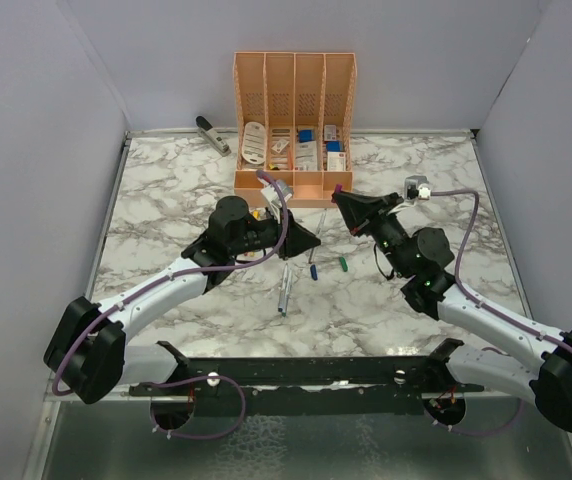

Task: Insert the pens into the pen caps

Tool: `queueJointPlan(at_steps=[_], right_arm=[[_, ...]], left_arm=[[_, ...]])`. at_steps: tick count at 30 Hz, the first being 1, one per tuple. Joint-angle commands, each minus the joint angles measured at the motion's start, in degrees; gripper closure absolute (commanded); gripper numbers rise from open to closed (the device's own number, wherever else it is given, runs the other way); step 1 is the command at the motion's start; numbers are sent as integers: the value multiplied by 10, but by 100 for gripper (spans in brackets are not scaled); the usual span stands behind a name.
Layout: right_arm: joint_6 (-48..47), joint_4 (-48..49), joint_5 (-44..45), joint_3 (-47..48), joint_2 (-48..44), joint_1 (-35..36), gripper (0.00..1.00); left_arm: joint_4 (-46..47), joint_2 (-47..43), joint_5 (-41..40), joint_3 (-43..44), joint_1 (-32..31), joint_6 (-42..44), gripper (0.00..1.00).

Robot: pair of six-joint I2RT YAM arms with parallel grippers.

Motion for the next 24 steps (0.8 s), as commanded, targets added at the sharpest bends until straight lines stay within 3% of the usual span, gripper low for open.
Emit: queueJointPlan(at_steps=[1,24], right_arm=[[15,44,-36,-5,-8,-1,99],[2,42,-66,-6,11,-1,99]], left_arm=[[34,-2,23,-4,-5,-9,100],[40,-4,23,3,-6,-14,100]])
